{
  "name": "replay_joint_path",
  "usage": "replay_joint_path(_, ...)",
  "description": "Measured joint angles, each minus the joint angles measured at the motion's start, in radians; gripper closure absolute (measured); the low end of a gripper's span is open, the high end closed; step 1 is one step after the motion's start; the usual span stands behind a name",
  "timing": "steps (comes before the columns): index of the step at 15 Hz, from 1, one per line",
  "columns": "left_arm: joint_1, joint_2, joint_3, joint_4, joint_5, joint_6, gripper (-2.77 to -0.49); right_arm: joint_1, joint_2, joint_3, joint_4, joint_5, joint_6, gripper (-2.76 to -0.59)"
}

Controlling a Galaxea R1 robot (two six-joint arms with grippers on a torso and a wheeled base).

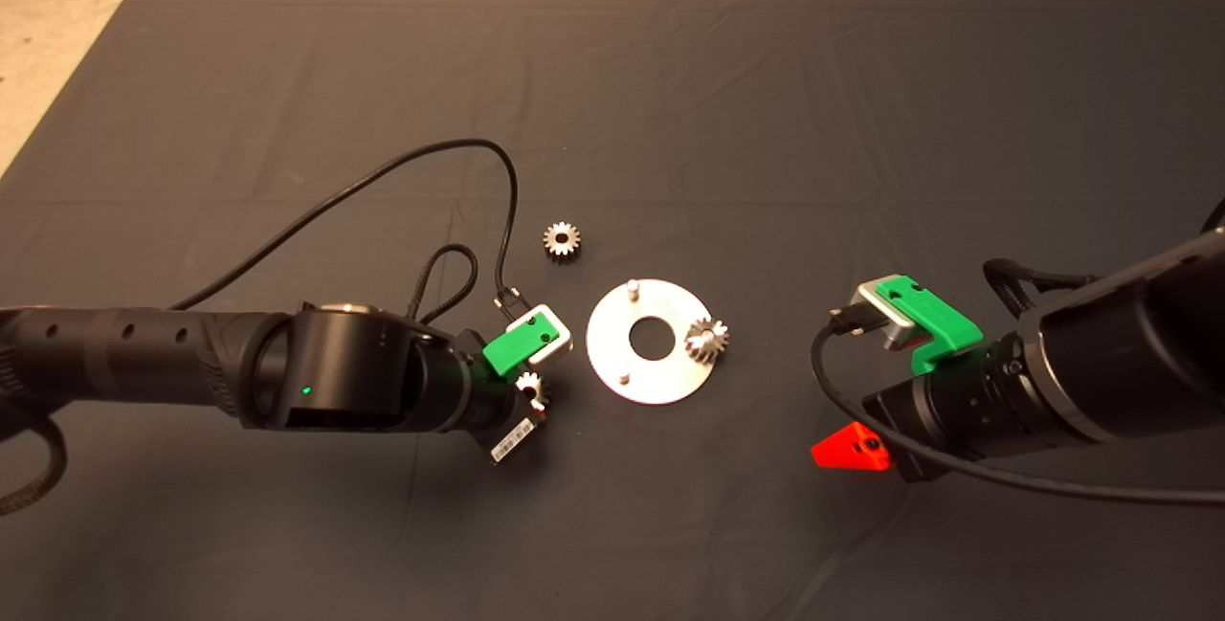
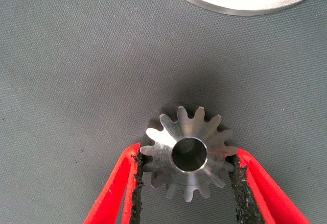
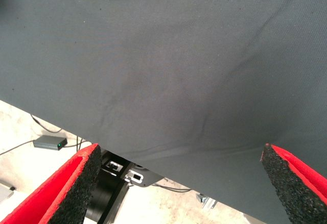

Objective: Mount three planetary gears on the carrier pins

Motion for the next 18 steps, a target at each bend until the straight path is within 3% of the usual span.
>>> replay_joint_path(5, 0.0, -0.002, 0.003, 0.0, 0.002, 0.0, -0.91, 0.0, 0.0, 0.0, 0.0, 0.0, 0.0, -2.34)
replay_joint_path(8, 0.0, -0.006, 0.035, 0.003, 0.041, 0.0, -0.83, 0.0, 0.0, 0.0, 0.0, 0.0, 0.0, -2.34)
replay_joint_path(11, -0.003, -0.015, 0.047, 0.003, 0.051, 0.0, -0.82, 0.0, 0.0, 0.0, 0.001, -0.001, 0.0, -2.34)
replay_joint_path(12, -0.013, -0.017, 0.051, 0.003, 0.058, 0.0, -0.82, 0.0, 0.0, 0.0, 0.001, 0.0, 0.0, -2.34)
replay_joint_path(16, -0.108, -0.016, 0.066, -0.003, 0.065, 0.0, -0.81, 0.0, 0.0, 0.0, 0.002, 0.0, 0.0, -2.34)
replay_joint_path(18, -0.131, -0.005, 0.067, -0.03, 0.068, -0.001, -0.81, 0.0, 0.0, 0.0, 0.002, 0.0, 0.0, -2.34)
